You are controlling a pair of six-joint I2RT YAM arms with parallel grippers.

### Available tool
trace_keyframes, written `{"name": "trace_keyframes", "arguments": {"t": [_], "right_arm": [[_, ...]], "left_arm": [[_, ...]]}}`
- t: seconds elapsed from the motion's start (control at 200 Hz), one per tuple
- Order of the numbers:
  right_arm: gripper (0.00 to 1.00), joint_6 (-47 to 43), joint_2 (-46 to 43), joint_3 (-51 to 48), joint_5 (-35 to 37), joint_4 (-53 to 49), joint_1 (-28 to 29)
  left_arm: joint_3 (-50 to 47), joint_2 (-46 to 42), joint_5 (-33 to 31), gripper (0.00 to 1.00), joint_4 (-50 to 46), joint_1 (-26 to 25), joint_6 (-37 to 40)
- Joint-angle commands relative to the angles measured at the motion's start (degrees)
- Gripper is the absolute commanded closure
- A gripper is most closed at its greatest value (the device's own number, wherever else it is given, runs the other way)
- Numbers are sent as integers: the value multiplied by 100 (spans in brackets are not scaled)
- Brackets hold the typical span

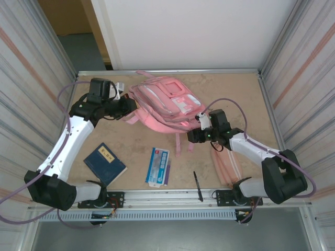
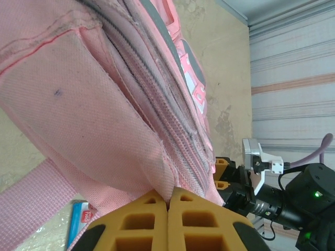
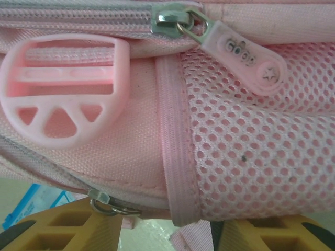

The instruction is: Pack the student bag

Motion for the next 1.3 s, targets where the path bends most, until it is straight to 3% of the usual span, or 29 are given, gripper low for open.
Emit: {"name": "trace_keyframes", "arguments": {"t": [0.0,0.336,0.747,1.067,1.293], "right_arm": [[55,101,107,-43,-508,459,-13],[73,-52,167,-56,-1370,697,-274],[97,-107,133,-59,-1444,552,-222],[100,-622,-49,471,-1385,-665,210],[100,-688,197,1145,-1247,-1678,290]], "left_arm": [[302,-254,420,100,305,17,-49],[370,-246,404,100,276,22,17],[375,-245,408,100,248,17,67],[385,-87,351,100,262,17,288],[-12,-105,462,100,997,21,192]]}}
